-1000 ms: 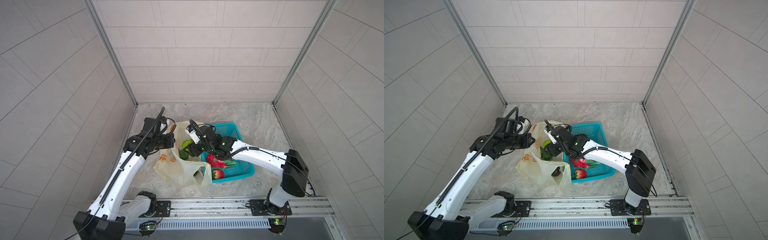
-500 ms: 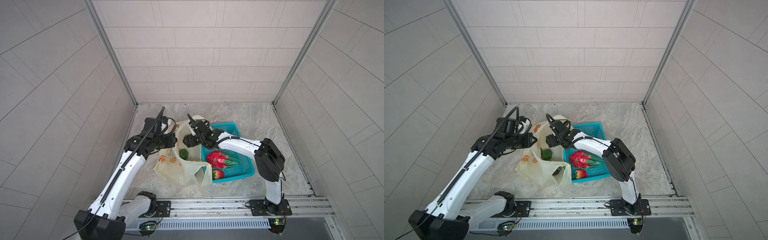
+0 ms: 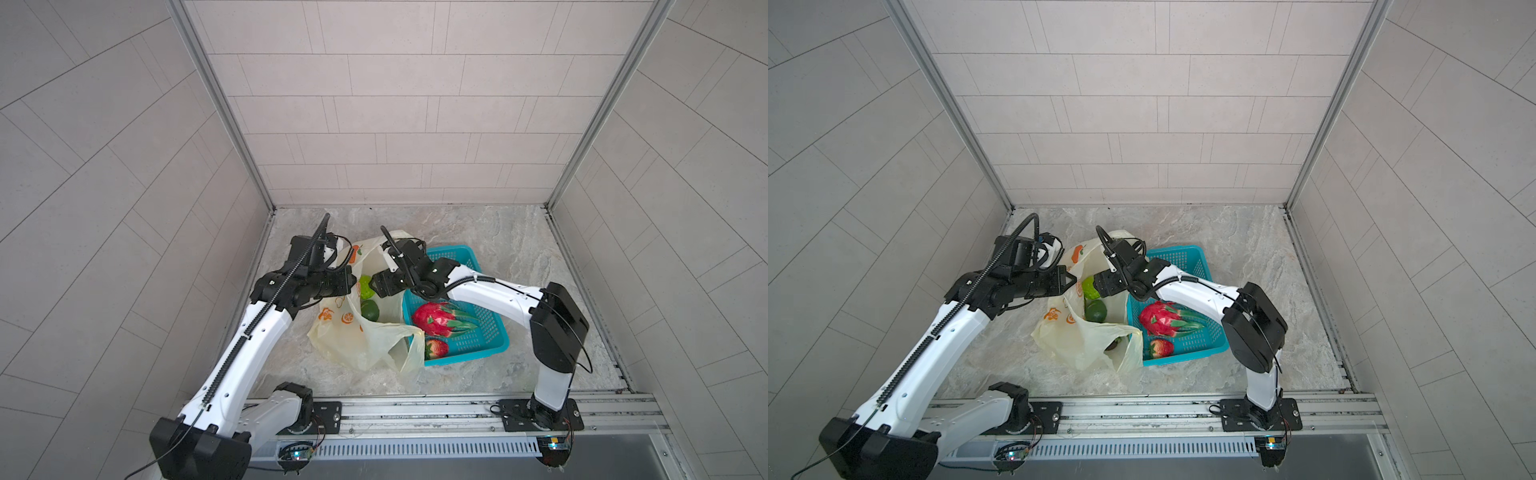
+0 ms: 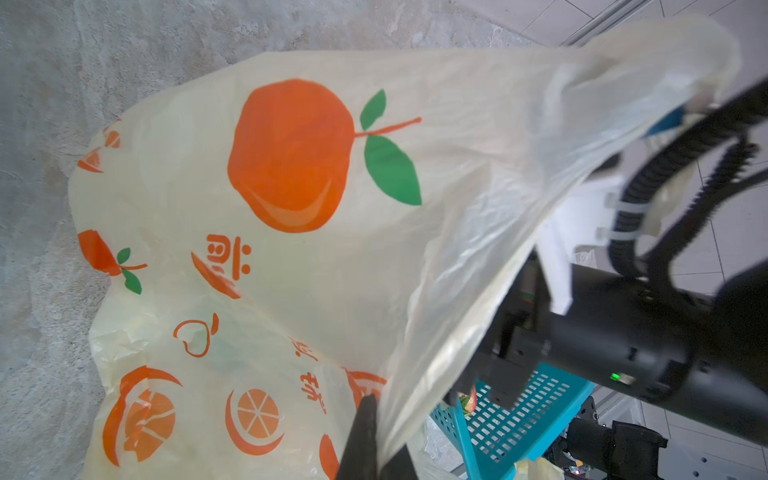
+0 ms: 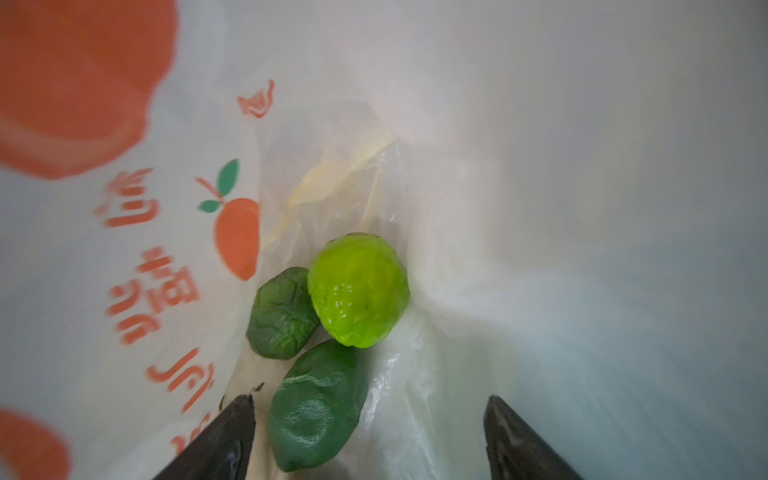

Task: Place the fruits into the plastic bag
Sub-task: Place the fruit in the plastic bag.

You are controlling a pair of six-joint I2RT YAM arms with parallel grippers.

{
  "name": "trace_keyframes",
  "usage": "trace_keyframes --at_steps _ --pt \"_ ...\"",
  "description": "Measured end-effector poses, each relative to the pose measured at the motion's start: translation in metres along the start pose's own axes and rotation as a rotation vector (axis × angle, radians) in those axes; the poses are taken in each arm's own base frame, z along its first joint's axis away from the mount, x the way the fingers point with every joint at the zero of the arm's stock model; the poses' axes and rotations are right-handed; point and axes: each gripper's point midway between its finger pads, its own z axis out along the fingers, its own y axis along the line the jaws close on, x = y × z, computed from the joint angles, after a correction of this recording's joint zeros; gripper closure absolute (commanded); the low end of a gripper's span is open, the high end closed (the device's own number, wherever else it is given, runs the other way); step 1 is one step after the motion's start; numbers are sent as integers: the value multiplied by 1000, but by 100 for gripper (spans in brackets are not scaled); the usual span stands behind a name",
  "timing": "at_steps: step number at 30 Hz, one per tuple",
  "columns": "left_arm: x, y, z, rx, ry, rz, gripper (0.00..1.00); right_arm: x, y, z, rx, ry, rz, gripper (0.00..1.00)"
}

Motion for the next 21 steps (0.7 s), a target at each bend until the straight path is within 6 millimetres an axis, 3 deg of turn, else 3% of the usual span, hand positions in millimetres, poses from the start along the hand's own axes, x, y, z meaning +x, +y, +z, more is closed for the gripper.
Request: trace_keyframes --at_steps 7,14,18,21 --pt "1 3 7 -2 13 -26 100 20 30 -65 -208 -18 -60 19" --pt "0 3 10 -1 12 -44 100 50 42 -107 -309 33 -160 19" --pt "0 4 12 -5 17 -49 100 54 32 -124 -290 28 -183 18" --pt "0 4 12 -5 18 -53 100 41 3 -139 -215 -39 -136 18"
